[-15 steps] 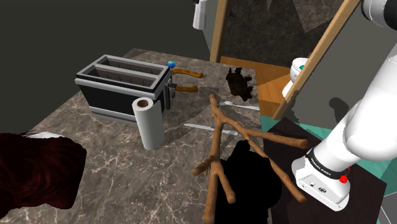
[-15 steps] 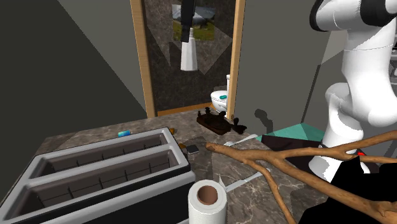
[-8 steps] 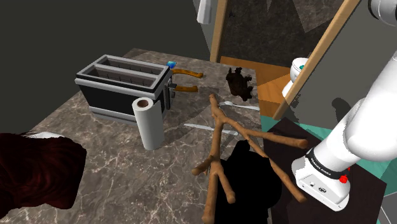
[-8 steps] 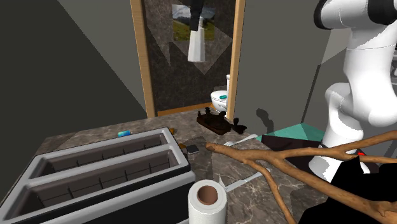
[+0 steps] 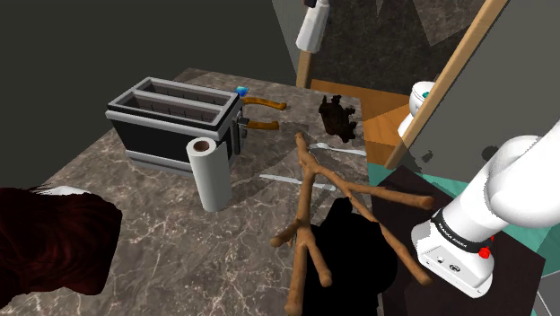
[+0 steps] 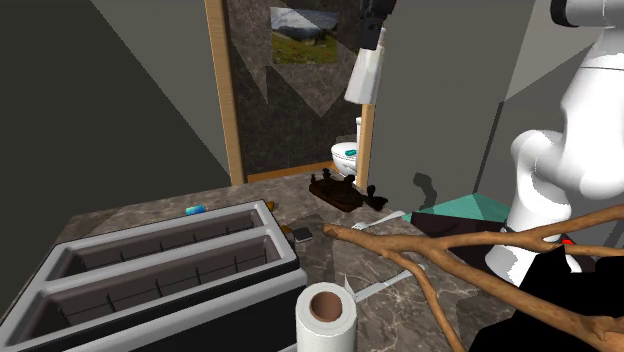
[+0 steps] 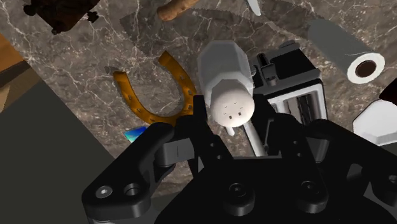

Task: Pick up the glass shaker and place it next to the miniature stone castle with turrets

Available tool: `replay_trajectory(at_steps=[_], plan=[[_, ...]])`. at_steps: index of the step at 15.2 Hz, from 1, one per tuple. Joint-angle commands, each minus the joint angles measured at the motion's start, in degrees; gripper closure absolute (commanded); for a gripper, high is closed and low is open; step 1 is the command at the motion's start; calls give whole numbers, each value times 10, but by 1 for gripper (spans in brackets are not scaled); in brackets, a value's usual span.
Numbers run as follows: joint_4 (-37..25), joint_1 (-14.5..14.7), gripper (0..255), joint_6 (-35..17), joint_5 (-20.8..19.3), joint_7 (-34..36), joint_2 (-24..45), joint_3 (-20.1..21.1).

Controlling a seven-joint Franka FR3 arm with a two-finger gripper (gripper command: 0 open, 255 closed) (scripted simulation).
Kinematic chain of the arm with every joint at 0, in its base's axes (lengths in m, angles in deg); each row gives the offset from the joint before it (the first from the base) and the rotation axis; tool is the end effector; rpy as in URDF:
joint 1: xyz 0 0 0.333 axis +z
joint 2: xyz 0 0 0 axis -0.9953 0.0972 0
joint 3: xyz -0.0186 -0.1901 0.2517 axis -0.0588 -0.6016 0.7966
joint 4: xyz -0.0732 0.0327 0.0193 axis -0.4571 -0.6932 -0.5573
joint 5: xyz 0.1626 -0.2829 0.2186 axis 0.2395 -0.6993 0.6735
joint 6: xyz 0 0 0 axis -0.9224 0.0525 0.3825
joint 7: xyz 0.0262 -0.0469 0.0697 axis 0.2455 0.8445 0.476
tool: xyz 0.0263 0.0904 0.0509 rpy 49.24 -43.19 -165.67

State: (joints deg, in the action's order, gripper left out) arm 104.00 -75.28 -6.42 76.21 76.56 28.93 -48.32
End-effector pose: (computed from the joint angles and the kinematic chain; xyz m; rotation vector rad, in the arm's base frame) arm 0.4324 0.2405 0.7309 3.0413 0.4136 0.2481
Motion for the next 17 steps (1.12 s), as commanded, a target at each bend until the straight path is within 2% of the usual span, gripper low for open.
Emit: replay_trajectory(at_steps=[1,9,17], plan=[[32,6,255,2,11,11,-35,5],[141,37,255,21,56,58,-167,24],[197,73,255,64,103,119,-272,57]])
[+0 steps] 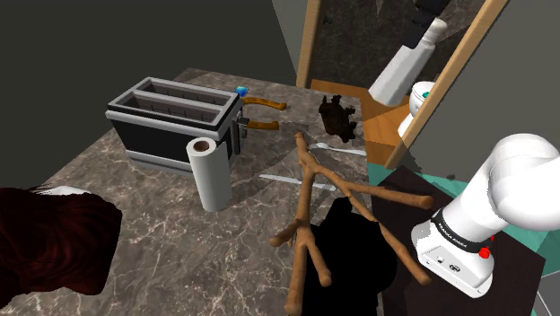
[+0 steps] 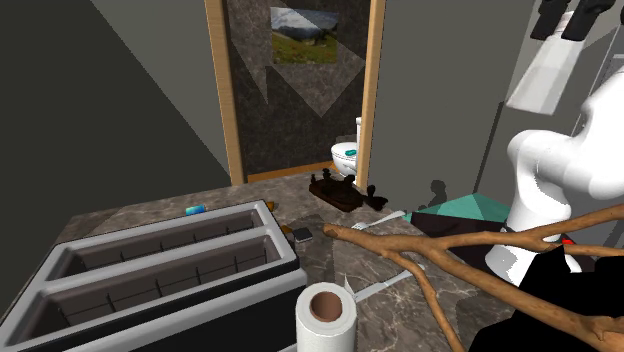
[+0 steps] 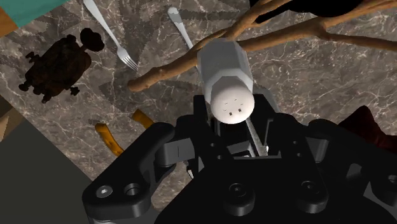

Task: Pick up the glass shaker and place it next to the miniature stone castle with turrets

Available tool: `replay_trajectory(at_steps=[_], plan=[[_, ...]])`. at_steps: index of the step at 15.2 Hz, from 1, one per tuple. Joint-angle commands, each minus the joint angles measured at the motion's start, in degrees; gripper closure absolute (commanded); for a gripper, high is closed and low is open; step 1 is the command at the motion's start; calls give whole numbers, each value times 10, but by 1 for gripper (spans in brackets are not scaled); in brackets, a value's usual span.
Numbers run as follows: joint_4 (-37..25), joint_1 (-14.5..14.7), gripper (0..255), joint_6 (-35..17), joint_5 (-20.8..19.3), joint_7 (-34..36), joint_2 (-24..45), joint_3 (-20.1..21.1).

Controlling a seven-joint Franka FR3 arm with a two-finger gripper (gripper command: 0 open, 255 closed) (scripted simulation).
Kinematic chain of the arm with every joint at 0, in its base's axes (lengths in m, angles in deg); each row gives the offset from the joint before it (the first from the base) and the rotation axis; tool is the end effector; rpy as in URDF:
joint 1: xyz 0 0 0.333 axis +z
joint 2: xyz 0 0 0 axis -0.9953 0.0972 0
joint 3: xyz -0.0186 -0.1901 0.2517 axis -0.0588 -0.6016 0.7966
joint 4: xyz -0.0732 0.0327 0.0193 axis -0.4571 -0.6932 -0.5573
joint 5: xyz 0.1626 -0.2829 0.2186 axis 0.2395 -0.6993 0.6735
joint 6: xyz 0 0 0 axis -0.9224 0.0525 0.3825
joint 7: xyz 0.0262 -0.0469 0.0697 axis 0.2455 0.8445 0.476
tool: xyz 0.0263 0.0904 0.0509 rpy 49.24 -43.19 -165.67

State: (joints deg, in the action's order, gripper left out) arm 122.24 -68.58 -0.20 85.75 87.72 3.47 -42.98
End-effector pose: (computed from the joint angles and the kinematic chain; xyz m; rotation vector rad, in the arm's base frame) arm 0.2133 0.2897 0.7363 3.0412 0.4150 0.2492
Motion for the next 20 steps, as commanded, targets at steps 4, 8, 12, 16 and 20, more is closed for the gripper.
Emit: replay_trajectory(at_steps=[4,8,12,16,20], plan=[[45,17,255,0,23,24,-48,13],[90,22,255,-27,28,23,-66,14],[133,27,255,-55,34,22,-82,15],[174,32,255,-82,40,22,-96,18],[213,37,255,-109,46,22,-108,22]])
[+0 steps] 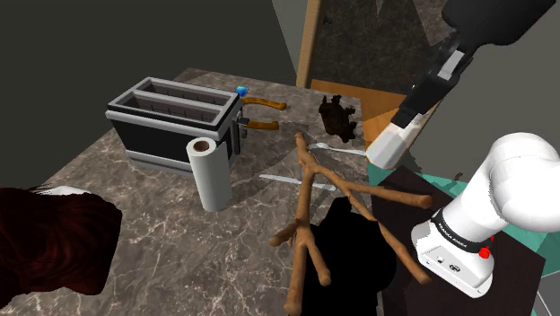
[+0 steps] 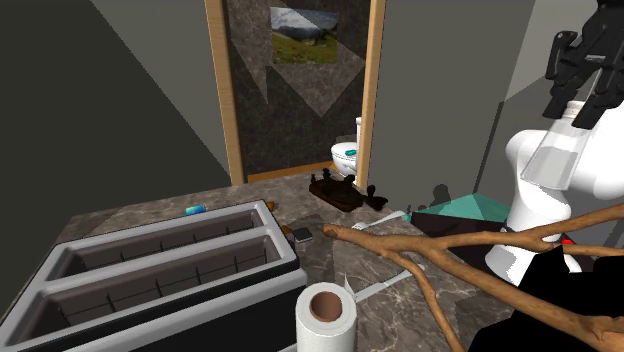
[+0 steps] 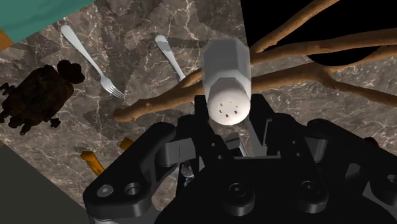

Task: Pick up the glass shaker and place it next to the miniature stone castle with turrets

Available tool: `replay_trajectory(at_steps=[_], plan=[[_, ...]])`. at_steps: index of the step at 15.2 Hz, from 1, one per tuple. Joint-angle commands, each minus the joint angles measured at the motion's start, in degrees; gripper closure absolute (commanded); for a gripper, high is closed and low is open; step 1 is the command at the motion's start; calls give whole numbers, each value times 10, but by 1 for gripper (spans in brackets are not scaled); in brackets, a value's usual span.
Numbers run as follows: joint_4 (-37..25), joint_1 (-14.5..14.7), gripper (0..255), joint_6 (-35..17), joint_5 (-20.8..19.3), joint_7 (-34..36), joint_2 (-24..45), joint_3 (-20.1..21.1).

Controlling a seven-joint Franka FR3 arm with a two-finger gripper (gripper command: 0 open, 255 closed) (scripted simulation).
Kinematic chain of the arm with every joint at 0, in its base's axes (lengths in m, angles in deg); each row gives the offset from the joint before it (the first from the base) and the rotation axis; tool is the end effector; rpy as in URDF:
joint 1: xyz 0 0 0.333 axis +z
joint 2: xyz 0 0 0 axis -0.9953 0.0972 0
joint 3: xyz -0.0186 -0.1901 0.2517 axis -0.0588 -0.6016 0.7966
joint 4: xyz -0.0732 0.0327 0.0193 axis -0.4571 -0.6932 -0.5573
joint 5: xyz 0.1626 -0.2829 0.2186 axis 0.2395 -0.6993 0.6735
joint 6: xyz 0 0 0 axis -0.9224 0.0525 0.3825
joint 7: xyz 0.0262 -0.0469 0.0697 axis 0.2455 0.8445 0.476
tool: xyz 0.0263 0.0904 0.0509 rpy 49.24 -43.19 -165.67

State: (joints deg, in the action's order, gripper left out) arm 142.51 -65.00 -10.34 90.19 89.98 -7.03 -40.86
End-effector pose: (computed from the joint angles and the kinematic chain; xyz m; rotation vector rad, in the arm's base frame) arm 0.1742 0.2966 0.6428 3.0412 0.4132 0.2480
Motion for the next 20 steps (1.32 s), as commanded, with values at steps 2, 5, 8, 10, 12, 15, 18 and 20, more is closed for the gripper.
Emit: replay_trajectory(at_steps=[2,5,8,10,12,15,18,20], plan=[[29,3,255,-21,4,0,-9,3],[56,7,255,-41,9,0,-16,7],[83,10,255,-61,14,1,-23,11],[100,13,255,-75,17,1,-26,14],[117,15,255,-89,21,2,-30,18],[142,18,255,-109,26,3,-34,23],[166,21,255,-130,31,4,-37,29],[182,23,255,-145,35,5,-38,33]])
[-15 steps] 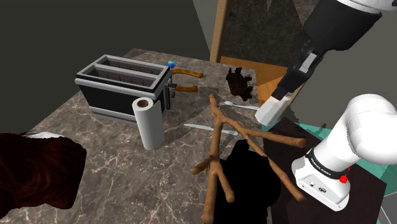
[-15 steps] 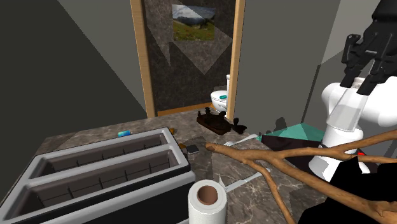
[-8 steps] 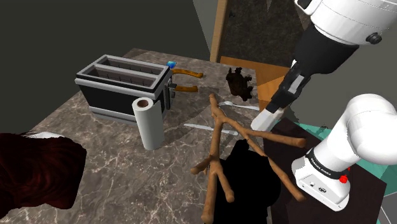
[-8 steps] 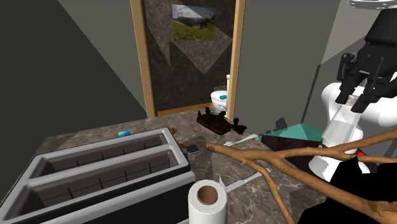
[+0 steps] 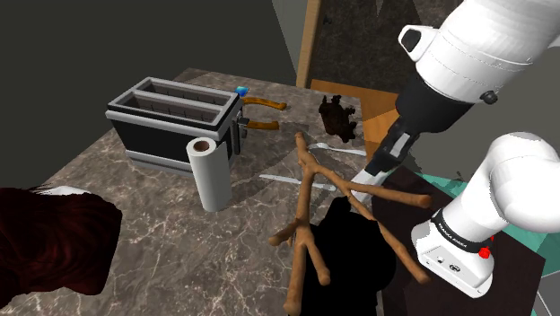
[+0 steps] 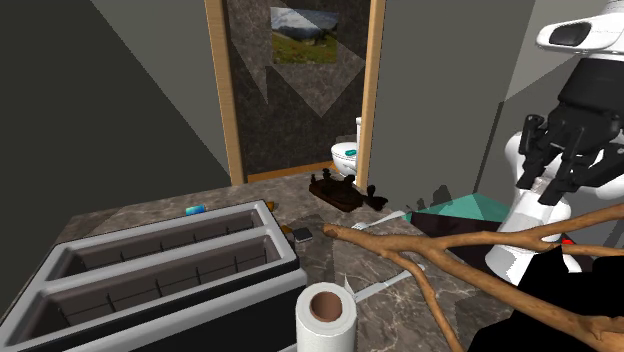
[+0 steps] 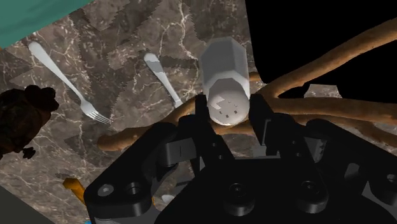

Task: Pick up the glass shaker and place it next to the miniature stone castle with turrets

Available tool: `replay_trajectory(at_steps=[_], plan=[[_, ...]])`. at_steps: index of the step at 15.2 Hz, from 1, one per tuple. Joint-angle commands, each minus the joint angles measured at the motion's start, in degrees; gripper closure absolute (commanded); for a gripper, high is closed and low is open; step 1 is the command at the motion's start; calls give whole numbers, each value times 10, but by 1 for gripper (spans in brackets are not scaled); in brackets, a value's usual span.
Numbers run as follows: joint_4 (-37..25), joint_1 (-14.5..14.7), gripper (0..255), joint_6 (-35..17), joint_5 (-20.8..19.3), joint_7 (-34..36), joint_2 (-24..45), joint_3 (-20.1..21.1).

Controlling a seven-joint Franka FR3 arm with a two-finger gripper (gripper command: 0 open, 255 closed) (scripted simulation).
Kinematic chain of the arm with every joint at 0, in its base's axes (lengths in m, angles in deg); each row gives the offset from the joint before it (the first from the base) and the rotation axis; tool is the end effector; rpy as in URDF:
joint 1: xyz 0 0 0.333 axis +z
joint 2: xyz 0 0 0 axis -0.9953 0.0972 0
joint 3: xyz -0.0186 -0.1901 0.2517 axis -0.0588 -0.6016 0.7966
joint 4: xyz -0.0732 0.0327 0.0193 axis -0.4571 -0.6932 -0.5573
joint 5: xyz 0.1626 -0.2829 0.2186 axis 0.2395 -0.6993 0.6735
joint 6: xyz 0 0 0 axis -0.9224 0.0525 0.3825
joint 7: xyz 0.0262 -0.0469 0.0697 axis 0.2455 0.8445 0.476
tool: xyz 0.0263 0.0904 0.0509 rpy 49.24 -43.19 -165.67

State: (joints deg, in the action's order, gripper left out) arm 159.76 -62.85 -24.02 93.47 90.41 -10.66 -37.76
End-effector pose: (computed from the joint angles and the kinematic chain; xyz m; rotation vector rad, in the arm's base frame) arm 0.1749 0.2967 0.5377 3.0410 0.4134 0.2480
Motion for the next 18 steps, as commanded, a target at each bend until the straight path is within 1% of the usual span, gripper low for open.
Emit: replay_trajectory(at_steps=[1,12,16,18], plan=[[17,2,255,-15,4,1,-2,4],[95,13,255,-98,25,8,4,32],[121,27,255,-134,24,18,16,34],[133,29,255,-151,28,21,21,40]])
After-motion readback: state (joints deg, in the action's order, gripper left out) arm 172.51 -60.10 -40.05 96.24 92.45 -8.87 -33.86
